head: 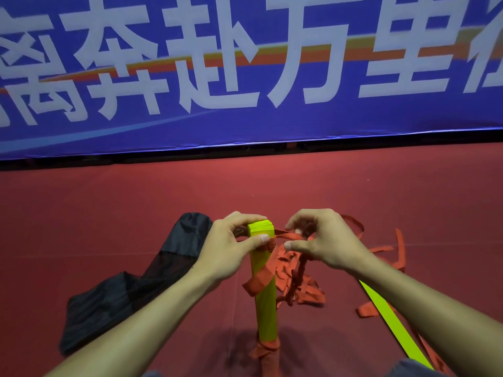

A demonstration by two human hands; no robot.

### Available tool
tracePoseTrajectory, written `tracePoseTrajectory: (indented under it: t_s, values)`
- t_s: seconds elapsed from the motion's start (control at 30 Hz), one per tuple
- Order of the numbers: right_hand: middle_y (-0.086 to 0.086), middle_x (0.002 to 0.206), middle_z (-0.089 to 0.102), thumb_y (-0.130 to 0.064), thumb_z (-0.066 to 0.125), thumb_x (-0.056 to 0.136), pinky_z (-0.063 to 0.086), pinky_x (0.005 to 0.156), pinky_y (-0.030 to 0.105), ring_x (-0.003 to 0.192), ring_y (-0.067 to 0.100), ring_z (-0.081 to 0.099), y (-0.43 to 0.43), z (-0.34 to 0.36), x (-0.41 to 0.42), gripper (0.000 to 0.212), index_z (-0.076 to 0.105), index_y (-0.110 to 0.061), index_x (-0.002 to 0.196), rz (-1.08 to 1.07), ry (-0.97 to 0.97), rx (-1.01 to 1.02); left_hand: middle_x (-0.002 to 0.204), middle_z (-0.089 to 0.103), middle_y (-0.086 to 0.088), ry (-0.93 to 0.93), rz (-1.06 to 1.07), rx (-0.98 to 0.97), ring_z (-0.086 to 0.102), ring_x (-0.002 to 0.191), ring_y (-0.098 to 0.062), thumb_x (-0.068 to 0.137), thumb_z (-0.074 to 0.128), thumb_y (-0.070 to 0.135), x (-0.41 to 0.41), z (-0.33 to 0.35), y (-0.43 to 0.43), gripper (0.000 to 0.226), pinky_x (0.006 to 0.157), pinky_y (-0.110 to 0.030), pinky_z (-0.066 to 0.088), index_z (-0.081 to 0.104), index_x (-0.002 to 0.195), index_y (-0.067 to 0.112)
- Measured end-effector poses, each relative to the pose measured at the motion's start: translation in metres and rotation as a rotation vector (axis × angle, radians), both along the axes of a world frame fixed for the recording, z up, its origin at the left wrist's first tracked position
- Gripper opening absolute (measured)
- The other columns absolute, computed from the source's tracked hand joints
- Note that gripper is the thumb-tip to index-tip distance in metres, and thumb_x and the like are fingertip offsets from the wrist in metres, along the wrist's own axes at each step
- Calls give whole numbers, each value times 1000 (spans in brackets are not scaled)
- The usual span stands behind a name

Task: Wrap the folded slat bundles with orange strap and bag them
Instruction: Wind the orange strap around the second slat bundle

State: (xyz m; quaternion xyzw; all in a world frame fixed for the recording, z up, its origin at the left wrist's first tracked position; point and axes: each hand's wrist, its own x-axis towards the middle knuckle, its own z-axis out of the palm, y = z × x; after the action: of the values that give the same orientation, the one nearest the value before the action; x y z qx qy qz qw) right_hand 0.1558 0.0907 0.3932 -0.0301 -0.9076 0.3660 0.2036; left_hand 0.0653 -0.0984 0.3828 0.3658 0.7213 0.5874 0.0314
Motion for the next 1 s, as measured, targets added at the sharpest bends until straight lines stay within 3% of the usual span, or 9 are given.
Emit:
tracePoseTrajectory:
  t_s: [0.13, 0.23, 0.3, 0.4, 0.5, 0.67, 0.8, 0.93, 1.0]
  values:
    - [-6, 73, 52, -10, 81, 77, 51, 55, 33, 56, 10, 53, 2, -3, 1, 24, 67, -27, 87, 112, -66, -62, 95, 68, 2, -9, 8, 19, 69, 92, -12, 81, 79, 4, -3, -2, -1, 33, 84, -22, 52, 73, 97, 32]
    - [-7, 75, 53, -1, 74, 77, 51, 59, 37, 60, 13, 56, 3, -6, 1, 29, 63, -21, 94, 129, -90, -27, 97, 69, 2, -7, 12, 23, 70, 94, -14, 81, 80, 5, -6, -4, 0, 33, 87, -26, 54, 74, 97, 33]
    - [-7, 73, 56, -5, 75, 77, 48, 61, 32, 59, 5, 52, 3, -7, -1, 25, 61, -21, 90, 79, -83, 56, 95, 68, 4, -6, 10, 21, 70, 94, -16, 81, 79, 5, -6, -5, 0, 34, 86, -26, 54, 73, 96, 34]
    - [-3, 67, 61, -14, 75, 81, 43, 56, 23, 57, 7, 54, 3, -5, 0, 18, 59, -20, 78, 19, -67, 119, 96, 68, 4, -7, 17, 24, 70, 94, -16, 81, 79, 5, -7, -6, 0, 34, 86, -26, 54, 73, 96, 35]
    - [-2, 58, 58, -21, 73, 85, 39, 53, 21, 54, 9, 51, 5, -7, 1, 27, 51, -22, 68, -20, -71, 165, 96, 69, 3, -6, 27, 24, 70, 95, -17, 81, 79, 6, -9, -6, -1, 33, 88, -31, 55, 74, 96, 34]
    - [-2, 63, 56, -20, 71, 82, 41, 62, 34, 62, 15, 50, 7, -8, 1, 38, 41, -23, 60, -33, 11, 188, 92, 68, 12, 6, 6, 1, 69, 93, -15, 81, 81, 8, -6, -7, 0, 32, 81, -23, 53, 74, 96, 35]
    - [-6, 51, 47, -18, 77, 80, 31, 48, 21, 47, 8, 39, 6, -7, 4, 37, 44, -20, 62, 68, 6, 111, 95, 69, 8, 9, 10, 9, 69, 94, -15, 81, 80, 7, -6, -7, 1, 32, 84, -27, 55, 74, 96, 35]
    - [-10, 62, 57, -12, 81, 75, 41, 56, 16, 55, 2, 51, 14, -8, 6, 26, 56, -21, 74, 154, -56, 99, 96, 70, 6, -20, 43, 42, 70, 96, -20, 82, 79, 6, -13, -9, -2, 35, 90, -39, 56, 74, 93, 38]
    - [-8, 66, 58, -15, 82, 74, 43, 59, 18, 59, 3, 51, 20, -10, 5, 33, 53, -30, 73, 124, -85, 167, 99, 71, 2, -36, 69, 55, 70, 96, -20, 81, 79, 5, -16, -9, -4, 34, 91, -42, 56, 75, 93, 37]
